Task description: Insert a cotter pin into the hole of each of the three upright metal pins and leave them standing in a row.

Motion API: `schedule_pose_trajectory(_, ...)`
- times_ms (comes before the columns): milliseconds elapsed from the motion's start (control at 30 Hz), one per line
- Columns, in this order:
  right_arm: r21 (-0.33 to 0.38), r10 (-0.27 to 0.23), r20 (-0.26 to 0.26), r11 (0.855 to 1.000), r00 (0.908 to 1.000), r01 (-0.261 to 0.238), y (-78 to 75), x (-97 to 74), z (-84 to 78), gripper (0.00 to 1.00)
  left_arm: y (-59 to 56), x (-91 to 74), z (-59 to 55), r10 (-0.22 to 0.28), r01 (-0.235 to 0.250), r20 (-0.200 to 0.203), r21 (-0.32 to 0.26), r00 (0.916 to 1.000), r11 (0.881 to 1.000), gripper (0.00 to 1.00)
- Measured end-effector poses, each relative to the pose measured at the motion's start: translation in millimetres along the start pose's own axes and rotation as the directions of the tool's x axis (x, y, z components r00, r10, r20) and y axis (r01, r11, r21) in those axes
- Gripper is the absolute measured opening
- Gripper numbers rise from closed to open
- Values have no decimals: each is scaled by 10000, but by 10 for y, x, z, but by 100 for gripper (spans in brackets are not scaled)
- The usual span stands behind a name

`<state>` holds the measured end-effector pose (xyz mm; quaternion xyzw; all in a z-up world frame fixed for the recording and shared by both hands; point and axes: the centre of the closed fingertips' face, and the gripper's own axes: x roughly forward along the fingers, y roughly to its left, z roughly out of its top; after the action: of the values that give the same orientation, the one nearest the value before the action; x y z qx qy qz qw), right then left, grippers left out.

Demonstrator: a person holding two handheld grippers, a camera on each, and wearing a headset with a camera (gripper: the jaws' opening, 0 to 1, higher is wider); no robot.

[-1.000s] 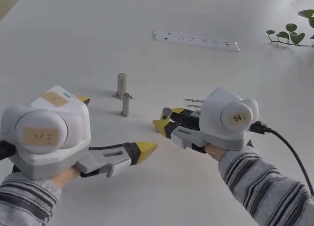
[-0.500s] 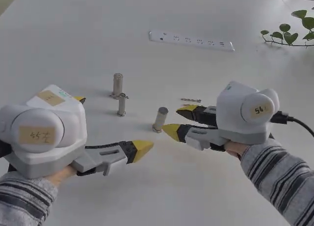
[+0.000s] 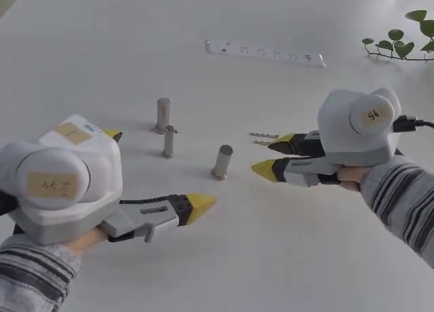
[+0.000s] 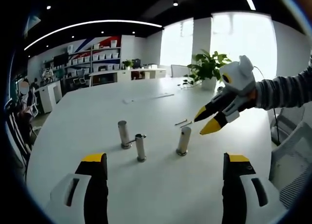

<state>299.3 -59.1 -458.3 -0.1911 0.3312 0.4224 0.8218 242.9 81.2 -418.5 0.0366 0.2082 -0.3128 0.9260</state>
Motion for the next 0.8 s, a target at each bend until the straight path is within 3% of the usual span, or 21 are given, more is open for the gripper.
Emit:
schedule_pose_trajectory(200, -164, 11, -631, 9999, 9980, -21, -166, 3, -35, 25, -30, 18, 2, -107, 107, 8, 104, 9999, 9999, 99)
schedule_pose_trajectory(333, -336, 38, -1040, 9994, 9946, -73, -355, 43, -66, 23, -26, 23, -21, -110, 110, -77, 51, 9999, 9999, 99)
schedule_pose_trajectory(467, -653, -41, -1589, 9978, 9873, -64, -419, 62, -116, 21, -22, 27, -26, -108, 109, -86, 50, 9999, 9999, 99)
schedule_pose_trajectory(600, -741, -4, -1815, 9972, 9834, -133, -505, 118, -123, 20, -19, 28, -31, -117, 117, -87, 20, 9999, 9999, 98)
schedule_pose_trajectory(800, -758, 189, -2268, 9964, 9738, -370, -515, 181, -191, 18, -14, 20, -23, -89, 88, -51, -24, 9999, 10000, 98)
